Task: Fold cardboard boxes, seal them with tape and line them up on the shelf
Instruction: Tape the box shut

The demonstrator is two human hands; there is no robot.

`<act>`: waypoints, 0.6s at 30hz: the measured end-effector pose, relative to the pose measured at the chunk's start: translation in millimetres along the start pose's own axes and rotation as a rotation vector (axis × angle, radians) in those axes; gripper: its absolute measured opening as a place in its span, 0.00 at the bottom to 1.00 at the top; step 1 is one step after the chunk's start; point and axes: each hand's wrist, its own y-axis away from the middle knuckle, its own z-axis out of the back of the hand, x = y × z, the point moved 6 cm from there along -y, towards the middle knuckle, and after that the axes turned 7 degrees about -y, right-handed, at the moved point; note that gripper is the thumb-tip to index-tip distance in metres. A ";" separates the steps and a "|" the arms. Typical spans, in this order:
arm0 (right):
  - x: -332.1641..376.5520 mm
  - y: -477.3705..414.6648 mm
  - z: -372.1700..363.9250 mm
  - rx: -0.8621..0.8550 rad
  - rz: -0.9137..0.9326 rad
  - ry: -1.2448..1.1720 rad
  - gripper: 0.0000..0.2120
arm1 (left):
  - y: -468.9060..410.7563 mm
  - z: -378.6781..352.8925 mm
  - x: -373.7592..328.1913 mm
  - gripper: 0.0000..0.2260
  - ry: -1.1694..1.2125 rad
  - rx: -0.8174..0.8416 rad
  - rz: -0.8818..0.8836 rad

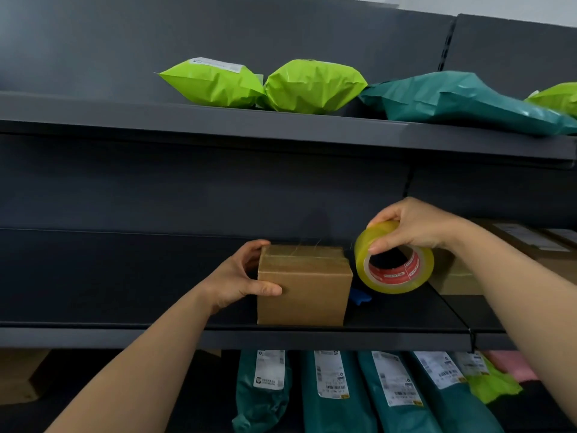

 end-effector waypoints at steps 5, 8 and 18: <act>-14.2 -2.2 -7.9 0.025 -0.026 -0.023 0.25 | -0.2 0.7 0.1 0.44 -0.003 -0.001 0.006; -22.8 -1.9 -14.0 0.035 -0.038 -0.042 0.24 | 0.2 0.5 -0.7 0.45 -0.019 -0.001 0.008; -42.2 -1.4 -31.4 0.100 -0.071 -0.092 0.21 | 0.4 -0.7 -2.1 0.47 -0.019 0.020 0.005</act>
